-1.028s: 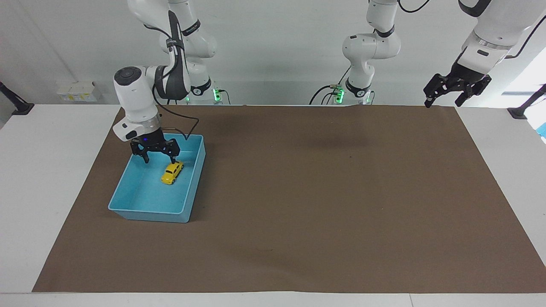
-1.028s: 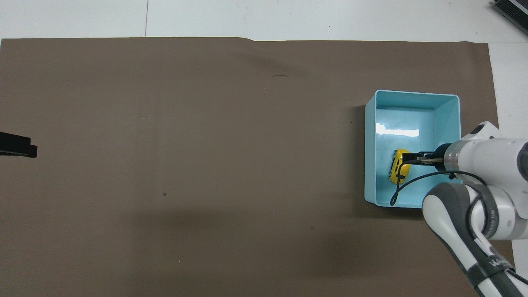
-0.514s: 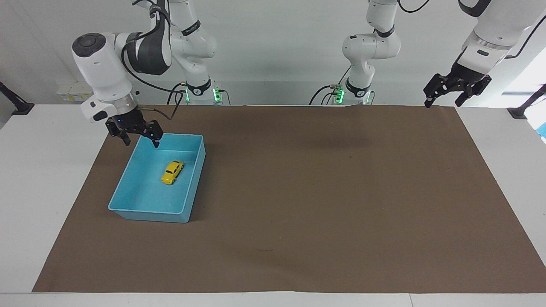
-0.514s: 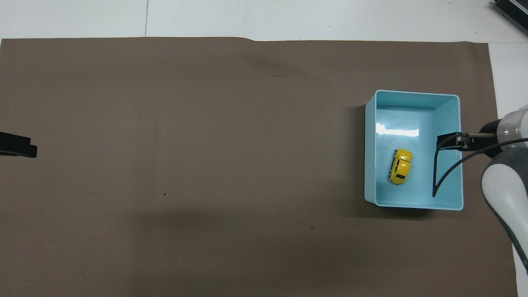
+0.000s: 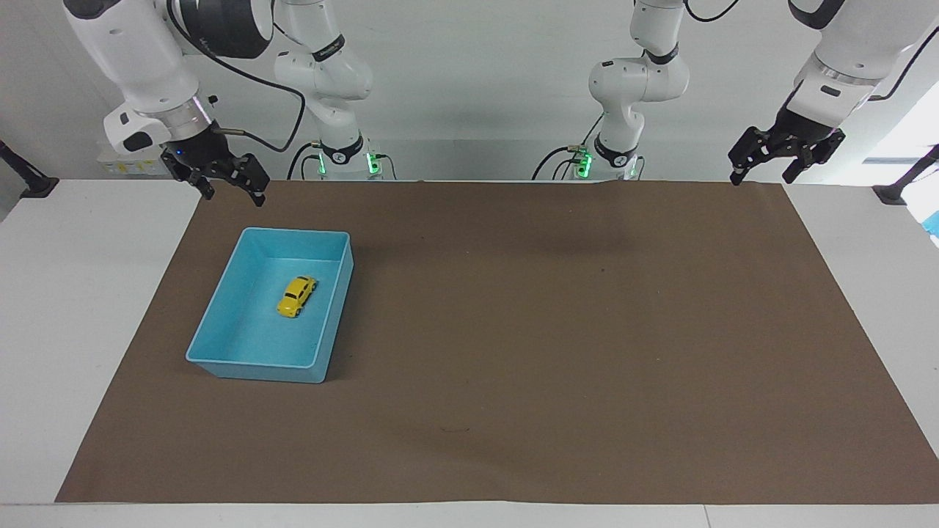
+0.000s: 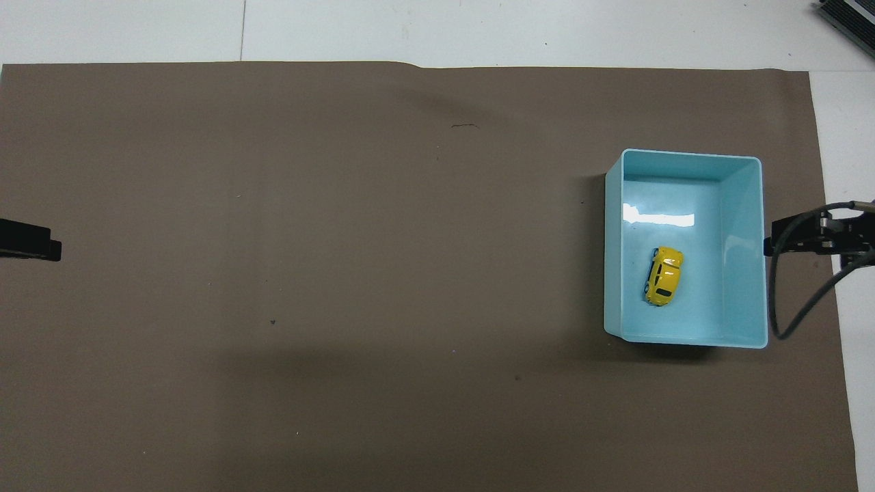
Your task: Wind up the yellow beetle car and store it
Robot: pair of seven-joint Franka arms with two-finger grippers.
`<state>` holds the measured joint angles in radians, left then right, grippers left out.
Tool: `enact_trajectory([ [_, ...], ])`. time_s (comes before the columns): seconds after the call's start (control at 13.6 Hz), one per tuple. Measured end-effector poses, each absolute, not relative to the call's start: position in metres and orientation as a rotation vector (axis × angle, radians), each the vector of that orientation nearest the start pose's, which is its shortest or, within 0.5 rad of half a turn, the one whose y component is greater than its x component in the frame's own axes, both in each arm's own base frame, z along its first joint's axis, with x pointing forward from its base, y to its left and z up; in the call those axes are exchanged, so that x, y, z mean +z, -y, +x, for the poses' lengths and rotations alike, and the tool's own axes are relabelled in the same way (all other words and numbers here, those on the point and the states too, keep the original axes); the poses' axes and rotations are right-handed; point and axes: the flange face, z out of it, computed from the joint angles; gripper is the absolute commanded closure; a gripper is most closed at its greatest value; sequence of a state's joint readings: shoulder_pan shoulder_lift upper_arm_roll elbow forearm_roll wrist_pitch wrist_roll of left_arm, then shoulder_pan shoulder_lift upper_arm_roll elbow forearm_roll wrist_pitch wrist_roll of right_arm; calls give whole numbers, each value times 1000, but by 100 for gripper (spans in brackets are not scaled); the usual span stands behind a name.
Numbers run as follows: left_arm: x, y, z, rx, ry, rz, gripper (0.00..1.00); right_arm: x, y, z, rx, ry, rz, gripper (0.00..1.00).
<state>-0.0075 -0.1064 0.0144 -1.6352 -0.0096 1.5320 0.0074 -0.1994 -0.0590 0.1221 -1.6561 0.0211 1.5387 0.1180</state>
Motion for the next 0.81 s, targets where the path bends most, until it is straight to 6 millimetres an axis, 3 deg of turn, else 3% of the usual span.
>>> enact_trajectory([
  [0.15,648,-3,517,-5,-2,-3153,0,627,36,528,105,-305,-3112,0],
  [0.81,648,-3,517,-5,-2,-3153,0,625,32,546,-9,-265,-3135,0],
])
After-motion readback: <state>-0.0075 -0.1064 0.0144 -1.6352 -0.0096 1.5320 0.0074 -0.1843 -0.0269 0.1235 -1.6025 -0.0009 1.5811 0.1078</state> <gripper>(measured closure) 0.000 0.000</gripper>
